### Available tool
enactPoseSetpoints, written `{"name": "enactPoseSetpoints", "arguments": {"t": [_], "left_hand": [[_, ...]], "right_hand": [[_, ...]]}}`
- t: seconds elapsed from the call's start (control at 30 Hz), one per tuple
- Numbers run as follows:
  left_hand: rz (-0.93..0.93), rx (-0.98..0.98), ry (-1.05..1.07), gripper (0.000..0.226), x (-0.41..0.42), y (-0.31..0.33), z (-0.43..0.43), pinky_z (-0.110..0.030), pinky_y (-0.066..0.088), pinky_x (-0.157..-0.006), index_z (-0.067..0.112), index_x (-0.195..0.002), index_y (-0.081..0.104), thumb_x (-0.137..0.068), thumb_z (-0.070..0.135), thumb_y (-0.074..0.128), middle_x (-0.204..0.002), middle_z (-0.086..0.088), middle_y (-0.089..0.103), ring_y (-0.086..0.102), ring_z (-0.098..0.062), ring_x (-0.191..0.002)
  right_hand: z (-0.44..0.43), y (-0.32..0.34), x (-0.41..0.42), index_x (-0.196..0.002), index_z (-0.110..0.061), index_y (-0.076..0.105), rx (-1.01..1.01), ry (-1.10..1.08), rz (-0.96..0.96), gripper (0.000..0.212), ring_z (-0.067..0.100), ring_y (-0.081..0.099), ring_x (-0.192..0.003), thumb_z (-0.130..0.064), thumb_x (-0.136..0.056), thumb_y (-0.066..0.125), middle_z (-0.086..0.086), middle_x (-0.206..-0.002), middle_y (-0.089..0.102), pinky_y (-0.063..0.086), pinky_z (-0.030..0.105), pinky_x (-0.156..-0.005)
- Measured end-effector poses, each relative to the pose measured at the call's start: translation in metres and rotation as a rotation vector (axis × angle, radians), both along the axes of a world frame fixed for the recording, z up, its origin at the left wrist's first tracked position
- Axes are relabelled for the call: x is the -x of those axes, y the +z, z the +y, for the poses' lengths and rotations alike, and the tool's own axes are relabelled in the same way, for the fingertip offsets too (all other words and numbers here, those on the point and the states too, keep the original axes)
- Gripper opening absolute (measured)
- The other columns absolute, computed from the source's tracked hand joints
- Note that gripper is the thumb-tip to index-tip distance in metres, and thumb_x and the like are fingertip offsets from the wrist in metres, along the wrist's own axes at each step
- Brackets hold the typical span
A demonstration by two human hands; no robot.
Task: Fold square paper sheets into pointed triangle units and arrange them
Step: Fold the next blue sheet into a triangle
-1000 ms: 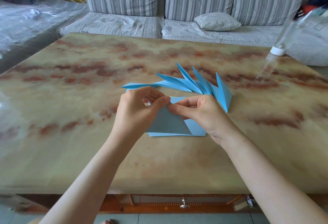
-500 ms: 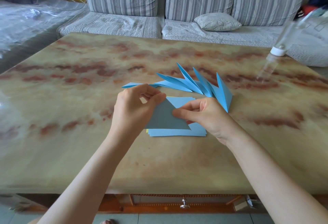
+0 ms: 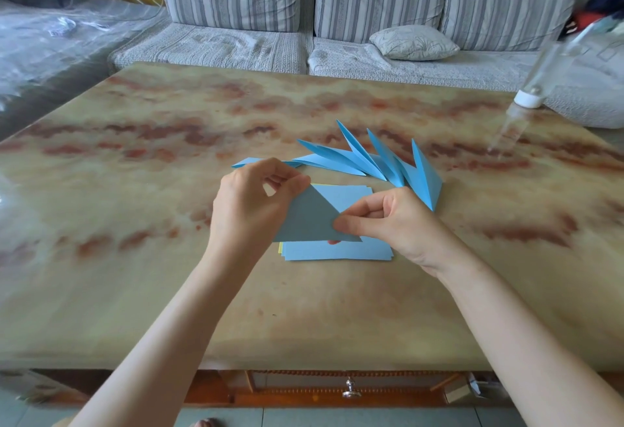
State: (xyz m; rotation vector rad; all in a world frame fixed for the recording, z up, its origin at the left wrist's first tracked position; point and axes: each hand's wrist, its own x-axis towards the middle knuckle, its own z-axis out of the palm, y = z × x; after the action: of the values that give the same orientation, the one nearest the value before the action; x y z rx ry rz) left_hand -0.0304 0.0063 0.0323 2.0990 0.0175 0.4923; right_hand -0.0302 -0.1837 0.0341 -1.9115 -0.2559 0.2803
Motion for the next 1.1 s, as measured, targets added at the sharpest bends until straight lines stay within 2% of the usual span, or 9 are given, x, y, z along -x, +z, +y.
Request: {"name": "enactPoseSetpoints", "arguments": {"t": [0.13,0.33,0.47,0.53,0.63,0.7,0.8,1.03,1.1], "left_hand": [[0.006,0.004,-0.009,0.007,0.000,-0.002,-0.002,-0.026,0.045,-0.077,0.028,-0.077,0.068,-0.083,0.028,0.070,-0.078,0.010,0.067,0.061,-0.011,-0.082],[-0.005,-0.002,0.010,0.006,-0.002,0.001,0.005,-0.010,0.036,-0.065,0.029,-0.077,0.068,-0.083,0.030,0.069,-0.079,0.012,0.067,0.059,-0.004,-0.081],[0.003,-0.009,0.011,0.006,-0.002,0.000,0.005,-0.013,0.037,-0.064,0.029,-0.077,0.068,-0.083,0.031,0.069,-0.079,0.013,0.066,0.059,-0.005,-0.080],[0.004,-0.011,0.020,0.007,-0.002,0.000,0.006,-0.012,0.036,-0.063,0.029,-0.076,0.068,-0.082,0.031,0.069,-0.077,0.014,0.065,0.058,-0.004,-0.078],[-0.004,-0.012,0.035,0.009,-0.004,0.000,0.010,-0.006,0.034,-0.063,0.030,-0.075,0.066,-0.083,0.030,0.069,-0.073,0.017,0.063,0.057,-0.001,-0.075],[0.001,-0.008,0.037,0.009,-0.004,0.000,0.011,-0.005,0.034,-0.062,0.029,-0.075,0.066,-0.083,0.029,0.069,-0.072,0.016,0.062,0.056,0.001,-0.073],[0.019,0.001,0.044,0.009,-0.004,-0.001,0.010,-0.005,0.034,-0.058,0.027,-0.075,0.067,-0.083,0.028,0.069,-0.070,0.016,0.061,0.054,0.004,-0.068],[0.051,0.015,0.045,0.010,-0.005,-0.002,0.006,-0.006,0.032,-0.051,0.027,-0.075,0.066,-0.084,0.030,0.069,-0.069,0.017,0.056,0.050,0.002,-0.063],[0.047,-0.001,0.058,0.011,-0.006,-0.002,0.005,-0.007,0.031,-0.050,0.028,-0.075,0.065,-0.085,0.030,0.068,-0.068,0.018,0.053,0.048,0.004,-0.060]], "right_hand": [[-0.002,-0.003,-0.004,-0.081,-0.007,0.075,0.036,-0.054,0.039,0.019,0.009,0.058,-0.072,-0.025,-0.075,0.078,0.015,-0.087,0.073,0.045,0.023,-0.079],[-0.003,-0.002,-0.001,-0.081,-0.007,0.075,0.026,0.054,-0.015,0.020,0.006,0.061,-0.079,-0.025,-0.086,0.068,0.000,-0.085,0.076,0.049,0.016,-0.074],[-0.001,-0.002,-0.001,-0.077,-0.012,0.075,0.072,0.065,-0.074,0.019,0.009,0.063,-0.083,-0.027,-0.086,0.067,-0.003,-0.083,0.076,0.050,0.020,-0.076],[-0.001,-0.003,-0.001,-0.075,-0.017,0.075,0.117,0.049,-0.104,0.020,0.016,0.064,-0.084,-0.033,-0.084,0.067,-0.005,-0.082,0.076,0.051,0.028,-0.082],[-0.001,-0.004,0.001,-0.073,-0.024,0.076,0.182,0.033,-0.142,0.032,0.042,0.060,-0.092,-0.053,-0.081,0.065,-0.001,-0.082,0.076,0.048,0.054,-0.090],[-0.001,-0.005,0.001,-0.073,-0.023,0.075,0.201,0.043,-0.152,0.033,0.045,0.058,-0.090,-0.052,-0.085,0.063,0.000,-0.080,0.075,0.044,0.060,-0.090],[0.001,-0.004,0.001,-0.072,-0.015,0.071,0.209,0.030,-0.136,0.032,0.034,0.063,-0.090,-0.040,-0.089,0.062,-0.004,-0.076,0.075,0.046,0.054,-0.092],[-0.002,-0.010,-0.002,-0.071,-0.015,0.065,0.240,0.042,-0.168,0.035,0.021,0.067,-0.081,-0.041,-0.092,0.056,-0.001,-0.070,0.073,0.048,0.048,-0.091],[-0.002,-0.012,-0.003,-0.072,-0.014,0.063,0.241,0.061,-0.170,0.033,0.014,0.067,-0.077,-0.037,-0.094,0.054,0.001,-0.071,0.073,0.052,0.038,-0.087]]}}
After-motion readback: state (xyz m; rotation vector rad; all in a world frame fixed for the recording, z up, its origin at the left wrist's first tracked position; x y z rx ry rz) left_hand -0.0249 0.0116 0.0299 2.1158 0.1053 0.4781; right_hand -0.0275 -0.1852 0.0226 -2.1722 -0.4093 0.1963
